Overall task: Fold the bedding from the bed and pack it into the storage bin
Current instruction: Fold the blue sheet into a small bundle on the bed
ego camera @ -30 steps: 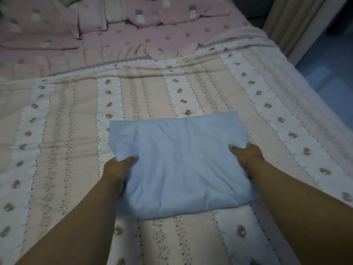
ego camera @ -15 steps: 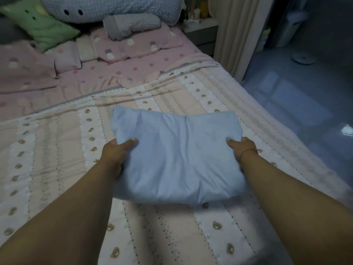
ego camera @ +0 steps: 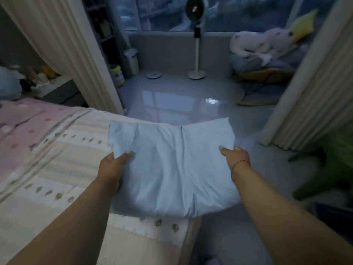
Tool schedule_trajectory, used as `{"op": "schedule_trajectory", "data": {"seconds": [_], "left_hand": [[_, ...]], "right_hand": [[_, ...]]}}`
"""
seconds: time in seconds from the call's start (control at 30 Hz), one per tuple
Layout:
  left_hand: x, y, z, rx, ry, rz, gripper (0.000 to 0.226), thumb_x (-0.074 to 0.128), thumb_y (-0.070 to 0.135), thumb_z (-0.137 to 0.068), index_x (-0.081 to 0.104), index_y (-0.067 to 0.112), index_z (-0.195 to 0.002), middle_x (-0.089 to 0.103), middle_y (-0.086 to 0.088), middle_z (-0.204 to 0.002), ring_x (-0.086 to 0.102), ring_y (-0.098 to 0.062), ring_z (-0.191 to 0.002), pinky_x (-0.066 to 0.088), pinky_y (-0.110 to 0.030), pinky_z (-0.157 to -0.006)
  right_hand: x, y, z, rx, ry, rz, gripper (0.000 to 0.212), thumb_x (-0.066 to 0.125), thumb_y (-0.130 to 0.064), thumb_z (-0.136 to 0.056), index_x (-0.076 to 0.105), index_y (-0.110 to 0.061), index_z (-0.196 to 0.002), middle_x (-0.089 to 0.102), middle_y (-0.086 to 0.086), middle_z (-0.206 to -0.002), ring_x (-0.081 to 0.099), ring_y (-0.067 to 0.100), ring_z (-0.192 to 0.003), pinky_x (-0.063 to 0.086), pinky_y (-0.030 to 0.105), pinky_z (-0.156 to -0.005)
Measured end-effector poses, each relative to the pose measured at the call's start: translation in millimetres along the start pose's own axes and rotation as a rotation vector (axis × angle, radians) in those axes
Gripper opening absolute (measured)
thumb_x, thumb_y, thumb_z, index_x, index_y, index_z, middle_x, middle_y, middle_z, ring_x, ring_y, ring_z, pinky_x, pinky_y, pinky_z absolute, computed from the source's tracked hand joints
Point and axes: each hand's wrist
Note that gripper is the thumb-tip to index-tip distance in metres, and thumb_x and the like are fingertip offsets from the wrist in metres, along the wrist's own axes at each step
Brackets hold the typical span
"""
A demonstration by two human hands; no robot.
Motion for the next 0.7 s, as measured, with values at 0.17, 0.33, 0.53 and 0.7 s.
{"op": "schedule_trajectory", "data": {"seconds": [0.17,0.33,0.53,0.7], "left_hand": [[140.4,-2.4,24.7,-0.051,-0.292,-0.076,0.029,0.070,0.006,-0.080,0.066,-0.001,-0.108,0.070,-0.021,-0.098,0.068,-0.032,-0.078,0.056,-0.035,-0.070],[292.0,-26.4,81.9,-0.069,-0.601,-0.184,0.023,0.065,0.005,-0.084,0.066,0.002,-0.107,0.069,-0.018,-0.095,0.067,-0.029,-0.073,0.056,-0.034,-0.067],[436.3,-73.5,166.3,-0.061,-0.847,-0.362,0.012,0.067,0.011,-0.086,0.067,0.008,-0.098,0.069,-0.016,-0.095,0.066,-0.029,-0.076,0.053,-0.035,-0.069],[540.8,-119.6,238.0,0.016,-0.999,-0.540,0.020,0.068,0.016,-0.087,0.066,0.006,-0.104,0.068,-0.013,-0.094,0.063,-0.025,-0.075,0.050,-0.030,-0.067]], "right_hand": [[-146.3,27.5,11.1,0.083,0.287,-0.155,0.016,0.068,-0.020,-0.085,0.059,-0.014,-0.097,0.063,0.010,-0.097,0.058,0.025,-0.086,0.049,0.033,-0.084],[-291.1,71.5,38.6,0.183,0.542,-0.293,0.022,0.068,-0.024,-0.085,0.061,-0.010,-0.101,0.061,0.005,-0.086,0.057,0.023,-0.075,0.046,0.032,-0.078],[-421.5,137.9,67.4,0.296,0.778,-0.427,0.031,0.069,-0.028,-0.084,0.062,-0.006,-0.105,0.060,0.008,-0.090,0.057,0.026,-0.080,0.049,0.036,-0.082],[-509.9,189.0,76.5,0.385,0.919,-0.534,0.040,0.068,-0.026,-0.085,0.060,-0.003,-0.115,0.059,0.011,-0.099,0.057,0.029,-0.090,0.049,0.043,-0.093]]}}
Point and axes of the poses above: each hand's wrist, its own z-axis away from the middle knuckle, its own x-axis out of the palm, y = z × x
